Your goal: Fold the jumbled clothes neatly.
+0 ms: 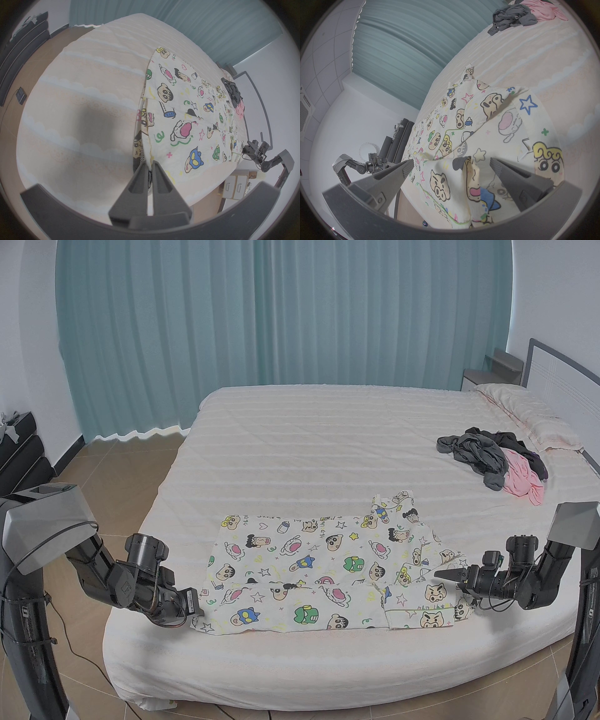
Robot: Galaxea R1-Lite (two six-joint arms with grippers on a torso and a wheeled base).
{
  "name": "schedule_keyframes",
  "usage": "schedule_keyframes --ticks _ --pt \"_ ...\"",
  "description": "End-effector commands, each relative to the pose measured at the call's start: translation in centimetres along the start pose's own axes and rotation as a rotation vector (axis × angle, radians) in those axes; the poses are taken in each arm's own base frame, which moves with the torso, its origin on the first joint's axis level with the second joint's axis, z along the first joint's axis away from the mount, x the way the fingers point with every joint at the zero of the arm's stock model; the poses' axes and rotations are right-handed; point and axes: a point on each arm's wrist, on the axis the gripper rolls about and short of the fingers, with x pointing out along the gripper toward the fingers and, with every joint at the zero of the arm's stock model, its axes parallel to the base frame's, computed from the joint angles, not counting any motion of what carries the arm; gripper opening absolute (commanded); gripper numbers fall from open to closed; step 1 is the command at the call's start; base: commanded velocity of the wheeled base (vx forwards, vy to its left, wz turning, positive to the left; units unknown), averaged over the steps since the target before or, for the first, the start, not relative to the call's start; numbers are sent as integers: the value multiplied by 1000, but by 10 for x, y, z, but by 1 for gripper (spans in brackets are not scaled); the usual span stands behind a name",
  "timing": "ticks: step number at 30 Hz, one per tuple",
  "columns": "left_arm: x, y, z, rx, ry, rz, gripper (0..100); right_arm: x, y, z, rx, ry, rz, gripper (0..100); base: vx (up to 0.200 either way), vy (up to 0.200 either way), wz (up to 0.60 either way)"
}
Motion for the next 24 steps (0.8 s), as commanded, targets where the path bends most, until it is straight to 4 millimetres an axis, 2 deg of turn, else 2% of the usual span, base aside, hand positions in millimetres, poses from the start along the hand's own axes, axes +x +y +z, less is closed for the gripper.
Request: schedule_keyframes --ticks 1,3,4,15,19,23,24 --pt "-2 -1 1 2 -8 3 0 0 0 0 0 1 0 100 0 0 0" --pt "-2 -1 0 1 -5 4 0 0 0 0 0 1 0 100 0 0 0" --pt "-2 -1 0 1 -5 4 100 0 0 0 0 1 0 100 0 0 0" --pt "-8 3 -2 -21 -7 1 100 -5 -3 4 7 -19 -5 100 0 0 0" --pt "-24 9 7 -50 -40 -69 100 -7 -3 6 37 -29 -4 100 0 0 0" --pt "-27 5 18 -146 -80 -110 100 -7 -3 7 36 -43 2 100 0 0 0" --pt "-28 3 27 -205 -124 -126 100 -7 -3 6 44 -46 4 100 0 0 0"
